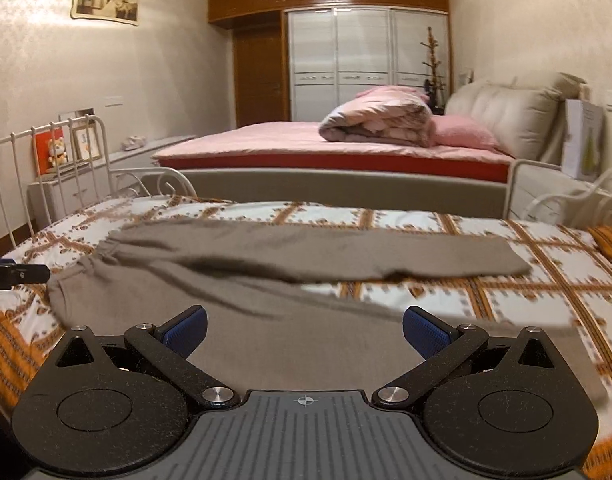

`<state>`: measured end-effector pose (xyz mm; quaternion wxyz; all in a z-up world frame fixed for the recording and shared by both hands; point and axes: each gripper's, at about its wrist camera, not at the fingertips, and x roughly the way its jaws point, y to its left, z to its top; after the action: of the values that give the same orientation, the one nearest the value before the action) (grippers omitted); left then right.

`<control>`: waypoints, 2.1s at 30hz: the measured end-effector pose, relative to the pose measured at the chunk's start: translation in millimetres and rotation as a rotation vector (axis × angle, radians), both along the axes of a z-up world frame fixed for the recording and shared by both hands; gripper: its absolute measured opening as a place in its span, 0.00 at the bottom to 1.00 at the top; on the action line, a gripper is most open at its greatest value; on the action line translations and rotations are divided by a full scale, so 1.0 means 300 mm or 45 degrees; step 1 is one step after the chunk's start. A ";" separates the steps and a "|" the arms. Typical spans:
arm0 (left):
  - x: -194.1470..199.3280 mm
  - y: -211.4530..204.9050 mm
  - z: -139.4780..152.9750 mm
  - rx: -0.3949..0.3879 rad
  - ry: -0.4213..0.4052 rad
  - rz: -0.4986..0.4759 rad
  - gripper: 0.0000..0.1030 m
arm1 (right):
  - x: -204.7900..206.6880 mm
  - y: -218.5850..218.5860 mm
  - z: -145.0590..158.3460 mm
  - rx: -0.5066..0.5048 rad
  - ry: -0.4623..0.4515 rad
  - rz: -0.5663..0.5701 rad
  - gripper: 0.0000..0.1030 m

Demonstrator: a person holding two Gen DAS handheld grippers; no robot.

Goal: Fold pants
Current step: 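Lower both tools toward the sweatpants waistband and leg cuffs, then close the left gripper on the waistband while the right gripper pinches the cuffs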

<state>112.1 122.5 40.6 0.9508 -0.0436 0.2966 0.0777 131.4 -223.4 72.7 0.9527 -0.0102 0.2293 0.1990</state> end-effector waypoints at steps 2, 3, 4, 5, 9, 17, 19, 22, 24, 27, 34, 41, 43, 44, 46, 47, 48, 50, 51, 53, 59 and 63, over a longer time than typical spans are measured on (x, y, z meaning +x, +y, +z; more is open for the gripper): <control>0.037 0.056 0.009 -0.014 -0.054 0.044 0.94 | 0.063 0.023 0.011 0.003 -0.004 0.015 1.00; 0.053 0.077 0.011 -0.022 -0.070 0.064 0.94 | 0.095 0.034 0.015 0.008 -0.001 0.024 1.00; 0.072 0.096 0.011 -0.027 -0.078 0.082 0.94 | 0.125 0.046 0.017 0.007 0.003 0.028 1.00; 0.089 0.113 0.015 -0.030 -0.092 0.100 0.94 | 0.152 0.061 0.020 0.003 0.004 0.033 1.00; 0.163 0.163 0.040 -0.013 -0.113 0.107 0.94 | 0.258 0.131 0.019 -0.010 0.004 0.062 1.00; 0.302 0.232 0.068 0.044 -0.154 0.105 0.94 | 0.444 0.264 0.026 -0.021 -0.012 0.107 1.00; 0.340 0.254 0.068 0.051 -0.162 0.097 0.92 | 0.502 0.292 0.030 -0.028 -0.006 0.118 1.00; 0.419 0.303 0.057 0.034 -0.147 0.073 0.83 | 0.599 0.319 0.034 -0.019 0.007 0.169 1.00; 0.479 0.346 0.042 0.033 -0.119 0.071 0.77 | 0.666 0.333 0.033 -0.030 0.014 0.181 1.00; 0.573 0.417 0.013 0.042 -0.071 0.061 0.72 | 0.775 0.358 0.019 -0.043 0.021 0.199 1.00; 0.803 0.580 -0.085 0.027 0.051 0.035 0.66 | 1.030 0.443 -0.078 -0.104 0.048 0.267 1.00; 0.971 0.694 -0.215 0.052 0.203 0.013 0.50 | 1.265 0.545 -0.216 -0.153 0.138 0.360 0.77; 1.003 0.744 -0.231 0.022 0.222 0.031 0.49 | 1.322 0.567 -0.255 -0.174 0.185 0.391 0.75; 1.017 0.761 -0.239 0.034 0.232 0.032 0.49 | 1.344 0.578 -0.270 -0.194 0.191 0.415 0.75; 1.044 0.769 -0.260 0.089 0.285 0.002 0.49 | 1.384 0.596 -0.293 -0.218 0.202 0.466 0.74; 1.058 0.774 -0.272 0.116 0.311 -0.017 0.51 | 1.408 0.605 -0.305 -0.232 0.205 0.477 0.74; 1.068 0.784 -0.280 0.125 0.323 -0.032 0.51 | 1.429 0.617 -0.314 -0.238 0.212 0.488 0.74; 1.089 0.807 -0.282 0.097 0.318 -0.054 0.52 | 1.478 0.636 -0.343 -0.247 0.243 0.511 0.69; 1.103 0.817 -0.280 0.079 0.314 -0.071 0.52 | 1.496 0.649 -0.356 -0.257 0.256 0.528 0.67; 1.129 0.832 -0.277 0.059 0.331 -0.122 0.52 | 1.523 0.678 -0.377 -0.290 0.282 0.572 0.62; 1.180 0.890 -0.297 0.036 0.394 -0.249 0.68 | 1.582 0.691 -0.422 -0.358 0.361 0.632 0.55; 1.196 0.943 -0.324 -0.078 0.409 -0.286 0.72 | 1.596 0.664 -0.437 -0.325 0.412 0.660 0.56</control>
<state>471.0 405.4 -56.8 0.8922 -0.0262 0.4497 -0.0320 610.1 -24.2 -58.5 0.8126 -0.1559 0.3906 0.4035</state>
